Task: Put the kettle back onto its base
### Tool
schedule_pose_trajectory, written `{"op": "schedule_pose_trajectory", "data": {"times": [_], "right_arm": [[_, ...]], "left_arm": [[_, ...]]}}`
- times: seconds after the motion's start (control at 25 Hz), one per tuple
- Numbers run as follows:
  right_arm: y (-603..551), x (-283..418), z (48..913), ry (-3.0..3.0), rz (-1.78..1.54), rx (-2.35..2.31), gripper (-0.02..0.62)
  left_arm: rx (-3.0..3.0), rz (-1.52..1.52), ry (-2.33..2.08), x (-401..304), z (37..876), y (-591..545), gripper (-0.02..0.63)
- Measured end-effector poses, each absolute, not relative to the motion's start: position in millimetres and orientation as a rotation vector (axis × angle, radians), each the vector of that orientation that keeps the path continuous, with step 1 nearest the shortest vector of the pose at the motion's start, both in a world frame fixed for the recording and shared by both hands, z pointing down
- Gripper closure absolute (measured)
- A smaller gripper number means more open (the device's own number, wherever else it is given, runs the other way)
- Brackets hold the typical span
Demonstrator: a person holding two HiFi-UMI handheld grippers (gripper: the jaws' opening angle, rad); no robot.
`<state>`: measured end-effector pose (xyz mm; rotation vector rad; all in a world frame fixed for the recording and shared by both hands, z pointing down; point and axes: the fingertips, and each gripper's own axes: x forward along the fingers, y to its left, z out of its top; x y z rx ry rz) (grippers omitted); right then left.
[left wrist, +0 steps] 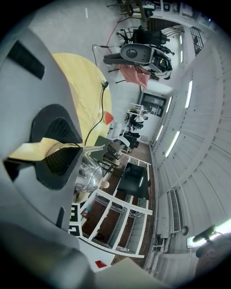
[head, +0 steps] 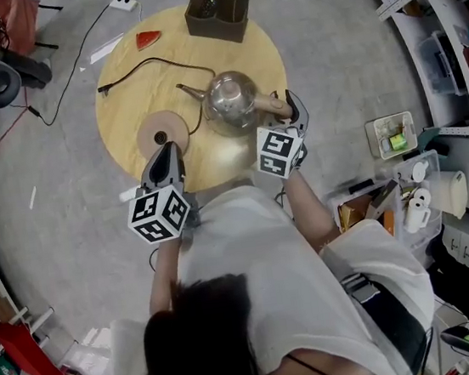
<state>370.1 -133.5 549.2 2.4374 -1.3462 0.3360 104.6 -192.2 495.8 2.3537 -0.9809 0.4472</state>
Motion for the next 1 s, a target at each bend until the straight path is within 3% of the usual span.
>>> {"op": "schedule_pose_trajectory", "data": {"times": [1.0], "right_arm": [[-150, 365, 484, -1.466, 0.193, 2.521, 0.488]], "left_arm": [[2.332, 0.43, -0.989, 91, 500, -190, 0.56]]}}
